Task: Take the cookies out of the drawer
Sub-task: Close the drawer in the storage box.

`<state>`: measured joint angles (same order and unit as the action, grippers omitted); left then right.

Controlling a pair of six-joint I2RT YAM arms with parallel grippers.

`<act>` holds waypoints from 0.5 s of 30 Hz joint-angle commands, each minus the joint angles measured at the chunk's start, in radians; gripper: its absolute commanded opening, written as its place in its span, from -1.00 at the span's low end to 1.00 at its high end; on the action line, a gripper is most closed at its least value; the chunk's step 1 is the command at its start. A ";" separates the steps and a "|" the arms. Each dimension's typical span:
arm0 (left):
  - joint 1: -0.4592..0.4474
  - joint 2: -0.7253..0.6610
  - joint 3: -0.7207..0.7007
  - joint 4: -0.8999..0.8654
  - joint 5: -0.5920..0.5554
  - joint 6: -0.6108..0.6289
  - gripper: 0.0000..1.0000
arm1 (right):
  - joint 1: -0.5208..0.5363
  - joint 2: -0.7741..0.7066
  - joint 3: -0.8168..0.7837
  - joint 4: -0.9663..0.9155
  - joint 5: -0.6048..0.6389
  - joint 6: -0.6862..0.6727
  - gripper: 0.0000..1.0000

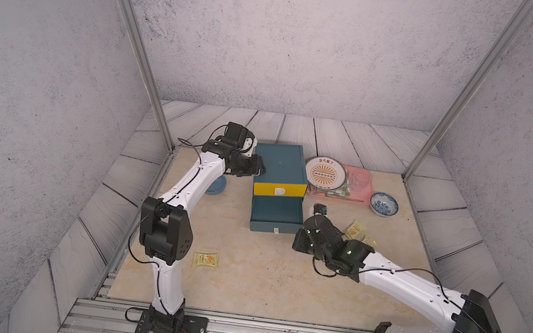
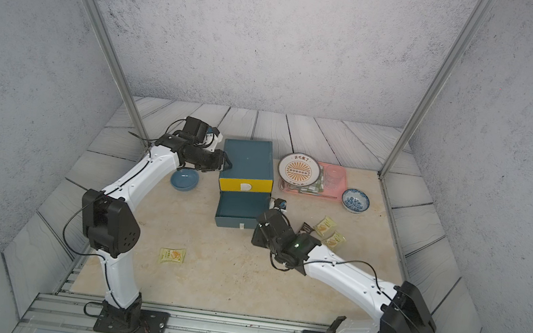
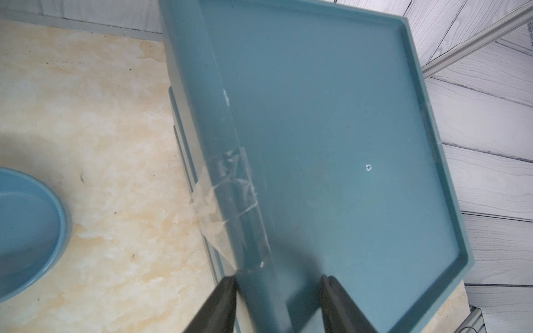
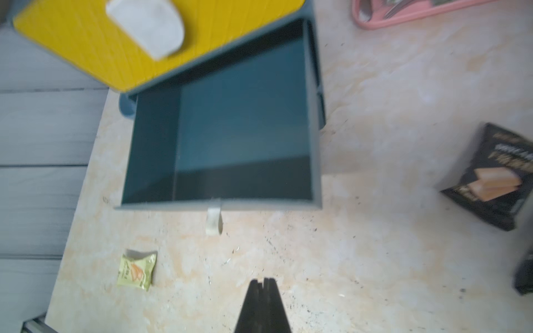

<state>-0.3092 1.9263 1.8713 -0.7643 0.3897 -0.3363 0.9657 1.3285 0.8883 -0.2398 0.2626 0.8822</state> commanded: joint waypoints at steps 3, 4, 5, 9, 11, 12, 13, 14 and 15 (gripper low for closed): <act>-0.018 0.109 -0.046 -0.198 0.012 0.036 0.00 | 0.096 0.041 -0.062 0.324 0.204 -0.001 -1.00; -0.018 0.111 -0.046 -0.196 0.015 0.037 -0.01 | 0.097 0.054 -0.072 0.357 0.211 0.000 -1.00; -0.018 0.110 -0.046 -0.195 0.015 0.035 -0.02 | 0.097 0.071 -0.076 0.377 0.223 0.001 -1.00; -0.018 0.113 -0.051 -0.195 0.015 0.032 -0.04 | 0.096 0.160 -0.050 0.410 0.266 0.008 -1.00; -0.018 0.112 -0.056 -0.196 0.018 0.035 -0.04 | 0.082 0.210 -0.049 0.480 0.272 0.002 -1.00; -0.018 0.108 -0.062 -0.196 0.019 0.037 -0.04 | 0.069 0.233 -0.045 0.504 0.259 0.000 -1.00; -0.018 0.107 -0.065 -0.193 0.018 0.040 -0.05 | 0.056 0.258 -0.033 0.516 0.243 0.000 -1.00; -0.018 0.106 -0.068 -0.195 0.015 0.042 -0.04 | 0.044 0.281 -0.021 0.525 0.233 -0.003 -1.00; -0.018 0.108 -0.068 -0.196 0.017 0.044 -0.04 | 0.035 0.297 -0.010 0.532 0.227 -0.005 -1.00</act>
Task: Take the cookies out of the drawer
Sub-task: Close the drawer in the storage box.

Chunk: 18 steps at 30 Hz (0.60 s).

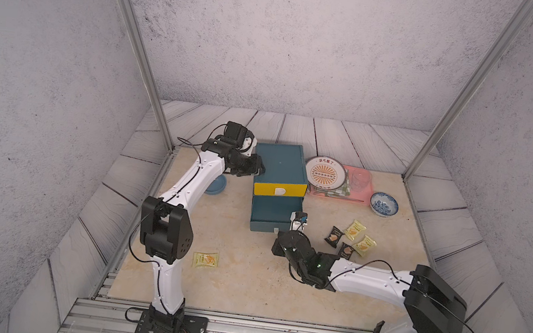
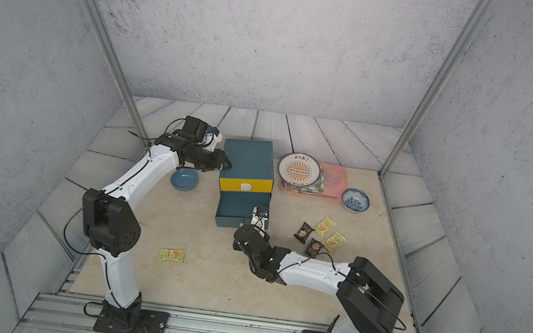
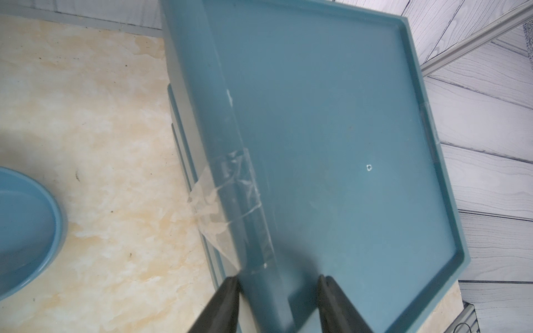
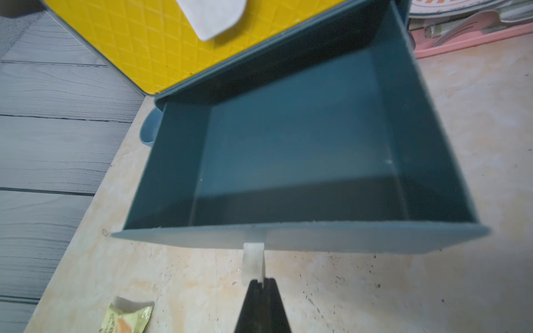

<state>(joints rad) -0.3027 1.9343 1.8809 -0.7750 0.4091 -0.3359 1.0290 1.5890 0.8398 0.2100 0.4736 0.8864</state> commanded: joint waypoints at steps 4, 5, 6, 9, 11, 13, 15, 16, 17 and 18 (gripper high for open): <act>-0.024 0.103 -0.080 -0.179 0.011 0.040 -0.05 | -0.070 0.067 0.068 0.106 0.019 -0.019 -1.00; -0.024 0.103 -0.079 -0.178 0.013 0.037 -0.05 | -0.082 0.070 0.080 0.108 0.017 -0.028 -1.00; -0.024 0.104 -0.079 -0.177 0.015 0.035 -0.05 | -0.093 0.074 0.091 0.107 0.011 -0.034 -1.00; -0.024 0.110 -0.069 -0.179 0.018 0.040 -0.05 | -0.126 0.100 0.129 0.107 -0.017 -0.047 -1.00; -0.023 0.114 -0.062 -0.184 0.019 0.045 -0.05 | -0.145 0.127 0.156 0.108 -0.040 -0.050 -1.00; -0.023 0.119 -0.055 -0.181 0.025 0.046 -0.05 | -0.165 0.156 0.184 0.108 -0.068 -0.053 -1.00; -0.023 0.127 -0.048 -0.183 0.035 0.046 -0.06 | -0.185 0.190 0.216 0.105 -0.093 -0.055 -1.00; -0.023 0.130 -0.049 -0.180 0.038 0.044 -0.05 | -0.196 0.210 0.235 0.102 -0.105 -0.057 -1.00; -0.024 0.131 -0.048 -0.178 0.044 0.042 -0.05 | -0.207 0.227 0.251 0.102 -0.115 -0.058 -1.00; -0.024 0.134 -0.048 -0.175 0.049 0.041 -0.06 | -0.216 0.240 0.266 0.102 -0.125 -0.058 -1.00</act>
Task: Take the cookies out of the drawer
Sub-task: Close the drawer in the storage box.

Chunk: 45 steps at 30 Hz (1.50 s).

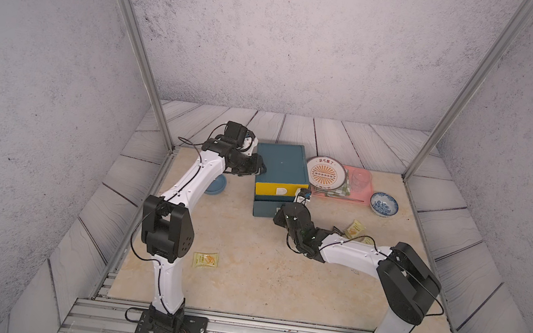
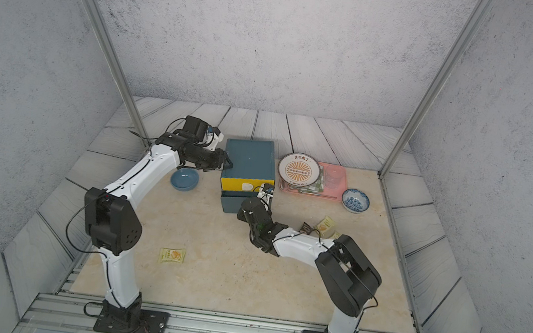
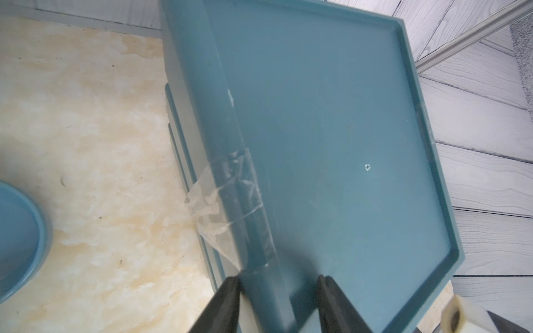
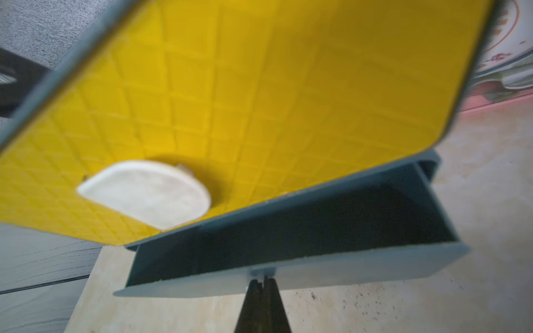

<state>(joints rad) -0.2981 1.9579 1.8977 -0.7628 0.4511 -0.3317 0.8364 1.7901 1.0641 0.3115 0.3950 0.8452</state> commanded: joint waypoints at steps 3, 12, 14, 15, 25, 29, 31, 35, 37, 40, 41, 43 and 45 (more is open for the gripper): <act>-0.029 0.116 -0.061 -0.184 0.014 0.036 -0.07 | -0.042 0.078 0.090 -0.012 -0.061 -0.023 -1.00; -0.025 0.125 -0.060 -0.178 0.023 0.036 -0.08 | -0.065 0.100 0.126 -0.040 -0.111 -0.006 -1.00; -0.021 0.125 -0.060 -0.173 0.026 0.033 -0.06 | -0.065 0.055 0.090 -0.068 -0.150 0.043 -0.82; -0.018 0.123 -0.060 -0.172 0.026 0.030 -0.06 | -0.063 0.033 0.051 -0.046 -0.173 0.071 -0.72; 0.004 0.121 -0.058 -0.160 0.031 0.017 -0.05 | -0.058 0.020 -0.322 0.468 -0.297 0.493 0.06; 0.008 0.118 -0.055 -0.160 0.031 0.017 -0.04 | -0.060 0.168 -0.362 0.768 -0.269 0.605 0.15; 0.008 0.118 -0.058 -0.163 0.028 0.020 -0.04 | -0.061 0.239 -0.375 0.892 -0.226 0.653 0.18; 0.008 0.114 -0.069 -0.161 0.027 0.022 -0.04 | -0.068 0.351 -0.355 1.025 -0.191 0.703 0.19; 0.010 0.114 -0.073 -0.161 0.026 0.022 -0.04 | -0.071 0.401 -0.332 1.083 -0.181 0.720 0.20; 0.010 0.114 -0.074 -0.160 0.024 0.022 -0.04 | -0.075 0.435 -0.307 1.088 -0.171 0.739 0.20; 0.010 0.114 -0.073 -0.160 0.024 0.022 -0.04 | -0.078 0.441 -0.300 1.088 -0.168 0.744 0.20; 0.011 0.113 -0.075 -0.159 0.024 0.023 -0.04 | -0.085 0.451 -0.288 1.086 -0.171 0.748 0.19; 0.012 0.111 -0.076 -0.158 0.026 0.022 -0.04 | -0.091 0.453 -0.288 1.069 -0.161 0.755 0.16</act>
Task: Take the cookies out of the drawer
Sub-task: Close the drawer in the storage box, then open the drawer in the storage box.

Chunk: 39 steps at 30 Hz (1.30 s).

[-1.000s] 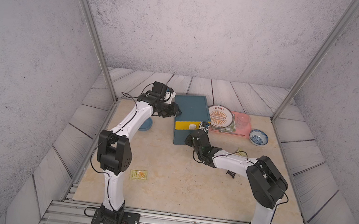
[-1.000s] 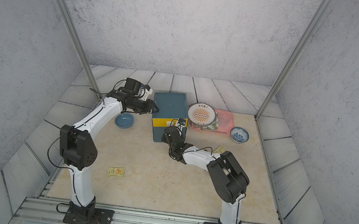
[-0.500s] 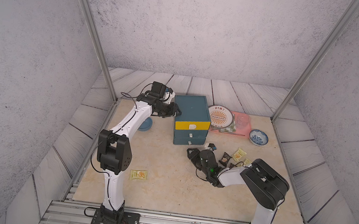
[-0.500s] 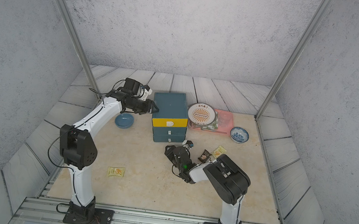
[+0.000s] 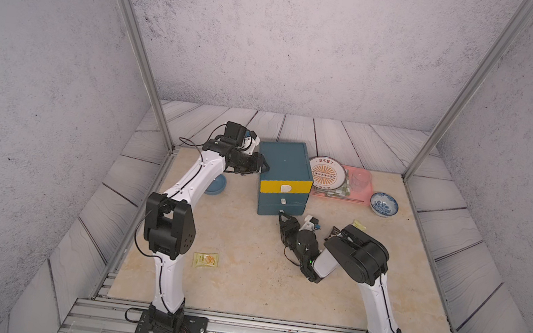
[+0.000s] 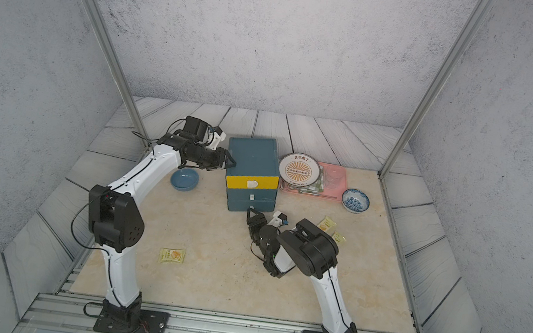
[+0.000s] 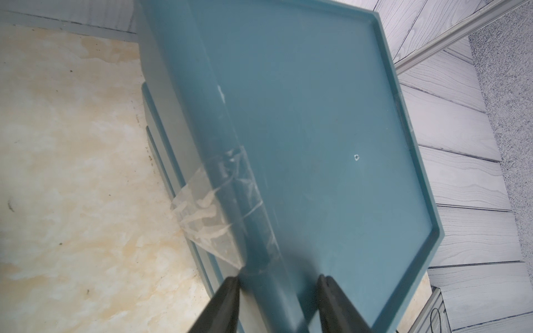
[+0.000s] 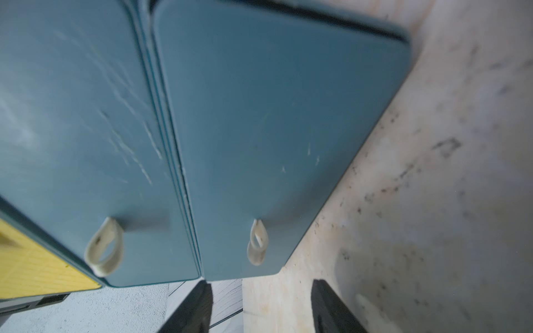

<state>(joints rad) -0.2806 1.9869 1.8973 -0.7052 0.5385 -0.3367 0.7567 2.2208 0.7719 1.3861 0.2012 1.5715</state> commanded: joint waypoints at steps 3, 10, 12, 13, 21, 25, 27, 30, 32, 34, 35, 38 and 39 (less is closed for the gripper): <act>-0.003 0.083 -0.077 -0.216 -0.058 0.028 -0.04 | -0.024 0.026 0.005 -0.031 0.039 0.032 0.11; 0.001 0.077 -0.084 -0.211 -0.056 0.027 -0.04 | -0.049 0.063 0.067 -0.055 0.002 0.036 0.04; 0.001 0.078 -0.086 -0.212 -0.055 0.025 -0.04 | -0.052 0.076 0.084 -0.055 -0.004 0.041 0.04; 0.003 0.078 -0.088 -0.211 -0.054 0.025 -0.05 | -0.053 0.081 0.090 -0.056 -0.008 0.041 0.04; 0.004 0.078 -0.096 -0.205 -0.051 0.024 -0.04 | -0.058 0.111 0.102 -0.055 -0.026 0.050 -0.12; 0.007 0.081 -0.096 -0.204 -0.050 0.022 -0.04 | -0.060 0.111 0.098 -0.058 -0.023 0.059 -0.60; 0.009 0.082 -0.098 -0.202 -0.047 0.021 -0.04 | -0.061 0.109 0.098 -0.060 -0.026 0.063 -0.87; 0.010 0.084 -0.100 -0.200 -0.047 0.021 -0.04 | -0.060 0.097 0.085 -0.067 -0.035 0.066 -1.00; 0.010 0.084 -0.102 -0.199 -0.047 0.020 -0.04 | -0.060 0.082 0.058 -0.056 -0.047 0.069 -1.00; 0.012 0.085 -0.102 -0.197 -0.045 0.017 -0.04 | -0.052 0.054 0.006 -0.039 -0.051 0.073 -1.00; 0.014 0.086 -0.100 -0.198 -0.045 0.018 -0.05 | -0.045 0.032 -0.030 -0.033 -0.051 0.073 -1.00; 0.017 0.090 -0.097 -0.193 -0.041 0.014 -0.04 | -0.016 -0.026 -0.138 -0.022 -0.047 0.079 -1.00; 0.018 0.092 -0.097 -0.196 -0.041 0.013 -0.04 | -0.001 -0.038 -0.178 -0.007 -0.040 0.085 -1.00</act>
<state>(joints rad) -0.2642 1.9831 1.8736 -0.6807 0.5823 -0.3408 0.7338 2.2066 0.7010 1.4364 0.1410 1.6234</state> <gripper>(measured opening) 0.480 0.046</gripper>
